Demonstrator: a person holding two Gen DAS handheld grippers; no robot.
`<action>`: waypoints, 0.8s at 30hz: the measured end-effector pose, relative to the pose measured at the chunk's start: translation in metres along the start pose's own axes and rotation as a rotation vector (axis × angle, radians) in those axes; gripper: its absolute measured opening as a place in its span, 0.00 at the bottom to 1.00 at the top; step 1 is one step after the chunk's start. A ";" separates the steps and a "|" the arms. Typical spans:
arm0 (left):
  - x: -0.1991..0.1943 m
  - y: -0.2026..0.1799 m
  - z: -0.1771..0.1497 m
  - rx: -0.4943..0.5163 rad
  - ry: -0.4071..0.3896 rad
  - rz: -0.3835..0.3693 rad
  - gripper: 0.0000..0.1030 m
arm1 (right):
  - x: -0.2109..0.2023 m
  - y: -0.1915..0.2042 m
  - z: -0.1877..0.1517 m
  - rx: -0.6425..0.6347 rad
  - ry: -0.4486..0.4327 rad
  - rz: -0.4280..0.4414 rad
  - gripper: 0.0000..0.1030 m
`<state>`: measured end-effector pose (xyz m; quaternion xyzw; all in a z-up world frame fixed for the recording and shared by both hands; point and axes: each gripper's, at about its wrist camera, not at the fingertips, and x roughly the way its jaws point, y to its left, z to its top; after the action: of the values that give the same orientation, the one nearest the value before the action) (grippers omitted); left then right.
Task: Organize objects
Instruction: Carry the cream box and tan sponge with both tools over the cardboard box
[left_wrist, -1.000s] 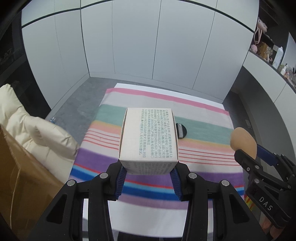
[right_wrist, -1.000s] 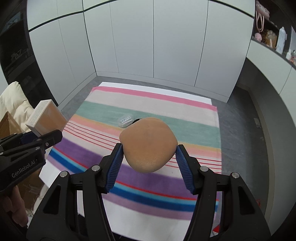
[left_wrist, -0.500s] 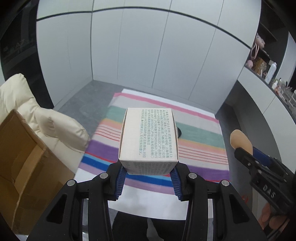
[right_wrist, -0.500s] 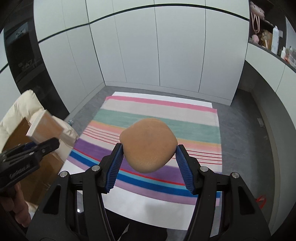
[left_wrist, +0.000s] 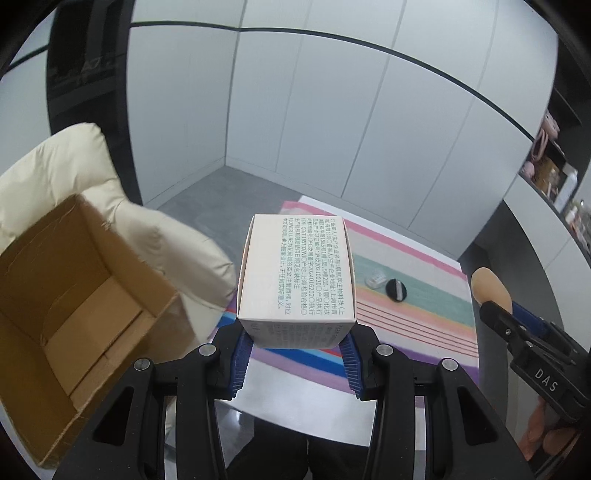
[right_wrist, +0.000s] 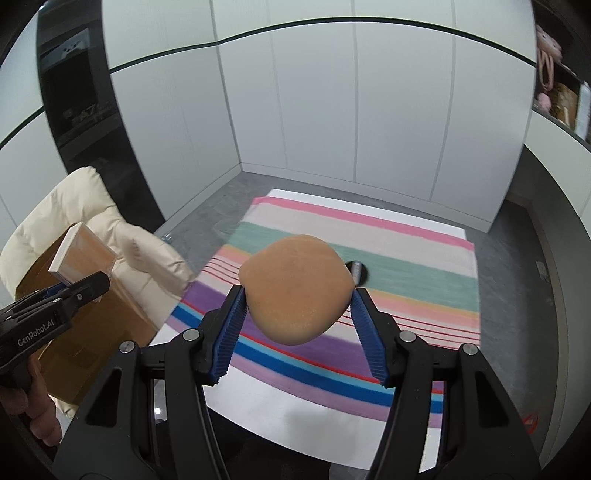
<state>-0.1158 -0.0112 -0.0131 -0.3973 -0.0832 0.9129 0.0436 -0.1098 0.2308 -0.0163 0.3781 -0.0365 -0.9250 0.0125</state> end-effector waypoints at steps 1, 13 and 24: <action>-0.001 0.004 -0.001 0.001 -0.004 0.009 0.42 | 0.002 0.005 0.001 -0.003 0.000 0.006 0.59; -0.020 0.068 -0.006 -0.056 -0.020 0.095 0.42 | 0.018 0.080 0.007 -0.079 0.020 0.099 0.59; -0.038 0.129 -0.017 -0.135 -0.014 0.148 0.43 | 0.025 0.153 0.006 -0.175 0.027 0.173 0.59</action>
<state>-0.0796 -0.1418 -0.0210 -0.3979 -0.1153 0.9087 -0.0514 -0.1323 0.0769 -0.0178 0.3832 0.0122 -0.9150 0.1259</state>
